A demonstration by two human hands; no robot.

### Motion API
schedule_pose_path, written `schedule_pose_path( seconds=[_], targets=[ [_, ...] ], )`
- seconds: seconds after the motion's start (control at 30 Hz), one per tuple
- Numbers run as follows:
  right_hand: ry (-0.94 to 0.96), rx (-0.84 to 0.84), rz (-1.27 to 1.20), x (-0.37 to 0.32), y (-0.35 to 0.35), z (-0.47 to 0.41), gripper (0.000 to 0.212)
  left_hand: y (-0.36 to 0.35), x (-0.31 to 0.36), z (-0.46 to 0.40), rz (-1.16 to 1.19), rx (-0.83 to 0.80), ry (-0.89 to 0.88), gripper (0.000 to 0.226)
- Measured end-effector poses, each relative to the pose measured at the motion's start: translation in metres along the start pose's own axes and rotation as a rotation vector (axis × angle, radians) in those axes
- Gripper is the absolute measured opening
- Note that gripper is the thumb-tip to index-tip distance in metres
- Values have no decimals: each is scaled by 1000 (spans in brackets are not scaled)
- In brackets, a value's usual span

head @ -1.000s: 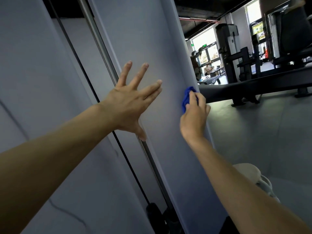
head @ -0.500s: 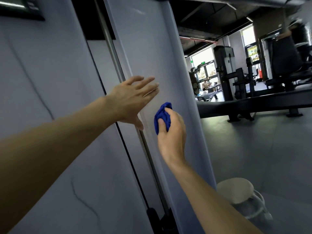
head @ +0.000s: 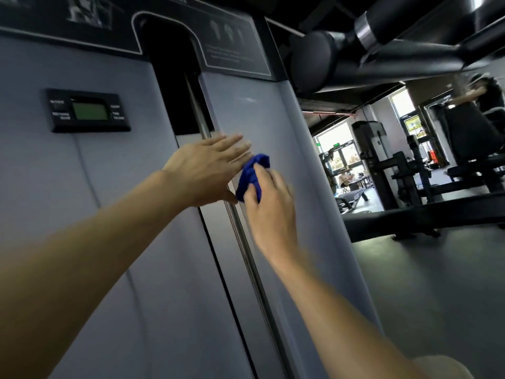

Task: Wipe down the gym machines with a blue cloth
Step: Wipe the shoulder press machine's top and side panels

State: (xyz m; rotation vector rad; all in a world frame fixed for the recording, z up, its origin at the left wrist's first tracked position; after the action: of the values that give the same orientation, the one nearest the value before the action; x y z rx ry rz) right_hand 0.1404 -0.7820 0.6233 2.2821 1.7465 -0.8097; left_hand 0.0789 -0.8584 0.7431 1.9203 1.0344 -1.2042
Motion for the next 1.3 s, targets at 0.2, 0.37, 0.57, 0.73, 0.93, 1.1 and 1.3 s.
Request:
schedule_pose_path(
  seconds=[0.2, 0.37, 0.57, 0.73, 0.93, 1.1, 1.3],
  targets=[
    [27, -10, 192, 51, 26, 82, 46, -3, 1, -1, -4, 8, -5, 105],
    [44, 12, 134, 21, -12, -4, 51, -3, 3, -1, 6, 26, -6, 110],
    [50, 68, 33, 32, -17, 9, 56, -10, 7, -2, -16, 32, 18, 117],
    [26, 8, 12, 82, 6, 90, 53, -15, 27, -5, -81, 4, -106, 114],
    [115, 64, 130, 67, -18, -47, 51, -15, 30, -5, -117, 8, -119, 108],
    [158, 39, 140, 113, 9, 39, 63, -16, 30, -5, -113, -6, -106, 103],
    [140, -39, 49, 104, -2, -33, 71, -15, 31, -5, -131, -15, -127, 98]
  ],
)
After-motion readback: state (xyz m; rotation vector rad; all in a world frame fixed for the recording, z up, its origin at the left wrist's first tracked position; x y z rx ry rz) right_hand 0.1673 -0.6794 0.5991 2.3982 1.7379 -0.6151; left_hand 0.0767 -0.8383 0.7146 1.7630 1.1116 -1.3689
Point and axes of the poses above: each hand's wrist, its own z-axis away from the middle knuckle, its own y-axis out of the back of the hand, x = y × z, the point moved 3 cm from there along -z, towards the middle knuckle, and after that the axes turned 9 degrees about x, right-handed, at the moved point
